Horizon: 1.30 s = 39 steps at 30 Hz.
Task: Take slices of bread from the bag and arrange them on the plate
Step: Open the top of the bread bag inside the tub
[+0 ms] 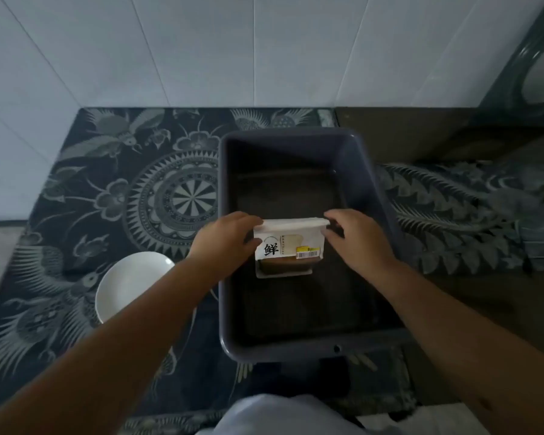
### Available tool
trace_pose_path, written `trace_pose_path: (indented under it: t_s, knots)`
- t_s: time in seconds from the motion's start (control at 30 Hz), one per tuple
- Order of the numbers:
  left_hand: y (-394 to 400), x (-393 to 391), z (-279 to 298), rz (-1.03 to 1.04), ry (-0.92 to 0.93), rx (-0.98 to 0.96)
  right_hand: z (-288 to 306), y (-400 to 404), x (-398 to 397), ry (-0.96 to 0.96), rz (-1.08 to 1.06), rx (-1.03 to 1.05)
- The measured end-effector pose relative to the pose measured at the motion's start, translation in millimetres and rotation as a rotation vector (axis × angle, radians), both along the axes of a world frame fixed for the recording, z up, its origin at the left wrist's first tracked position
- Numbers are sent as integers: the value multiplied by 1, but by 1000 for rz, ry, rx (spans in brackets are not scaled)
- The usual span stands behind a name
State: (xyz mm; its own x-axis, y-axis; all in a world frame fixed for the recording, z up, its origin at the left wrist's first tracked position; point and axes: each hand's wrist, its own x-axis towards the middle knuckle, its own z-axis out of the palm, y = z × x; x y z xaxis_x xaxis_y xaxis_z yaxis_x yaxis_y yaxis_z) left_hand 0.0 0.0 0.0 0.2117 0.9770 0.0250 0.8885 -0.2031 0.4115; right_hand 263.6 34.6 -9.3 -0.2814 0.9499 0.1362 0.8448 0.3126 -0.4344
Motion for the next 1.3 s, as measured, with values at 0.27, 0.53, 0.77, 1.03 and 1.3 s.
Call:
trace_pose_path:
  t_s: [0.27, 0.53, 0.77, 1.03, 1.3]
  knots:
    - [3, 9, -3, 100, -67, 58, -1, 25, 5, 15, 227, 67]
    - [-16, 13, 4, 30, -131, 103, 17, 2, 18, 35, 344, 47]
    - [-66, 31, 2, -58, -104, 89, 12, -48, 45, -34, 429, 113]
    - [-87, 41, -10, 82, -194, -146, 0, -70, 52, 167, 249, -172]
    - [-66, 46, -10, 314, -271, -408, 2, -64, 48, 172, 136, -238]
